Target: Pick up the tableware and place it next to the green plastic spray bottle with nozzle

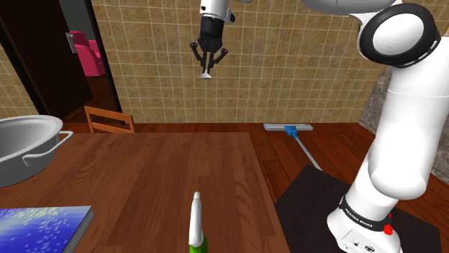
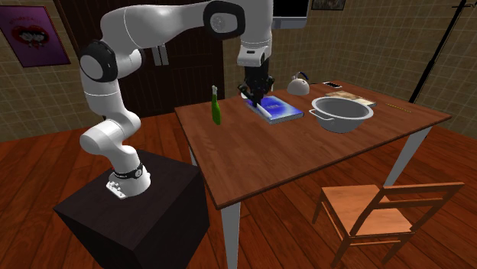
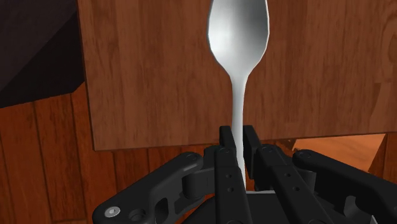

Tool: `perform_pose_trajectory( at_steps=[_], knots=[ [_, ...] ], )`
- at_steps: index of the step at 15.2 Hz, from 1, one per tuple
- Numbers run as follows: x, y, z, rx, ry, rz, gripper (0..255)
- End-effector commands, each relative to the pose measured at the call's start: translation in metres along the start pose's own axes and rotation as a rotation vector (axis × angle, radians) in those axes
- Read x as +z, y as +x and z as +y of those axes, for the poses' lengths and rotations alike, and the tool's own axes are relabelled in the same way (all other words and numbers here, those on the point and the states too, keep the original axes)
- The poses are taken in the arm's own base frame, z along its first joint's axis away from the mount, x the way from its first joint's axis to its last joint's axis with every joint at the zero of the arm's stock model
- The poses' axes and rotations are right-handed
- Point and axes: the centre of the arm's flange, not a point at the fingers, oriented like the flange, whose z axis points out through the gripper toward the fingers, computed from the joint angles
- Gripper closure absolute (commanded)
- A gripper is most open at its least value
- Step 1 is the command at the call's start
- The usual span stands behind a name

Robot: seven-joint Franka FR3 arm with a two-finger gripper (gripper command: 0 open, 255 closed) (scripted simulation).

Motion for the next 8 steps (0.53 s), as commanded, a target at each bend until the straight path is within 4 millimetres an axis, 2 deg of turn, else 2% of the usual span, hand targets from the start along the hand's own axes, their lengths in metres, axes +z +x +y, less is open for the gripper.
perform_pose_trajectory(
  at_steps=[1, 8],
  knots=[
    [0.002, -0.022, 0.007, 0.000, 0.000, 0.000, 255],
    [0.010, -0.111, 0.033, 0.000, 0.000, 0.000, 255]
  ],
)
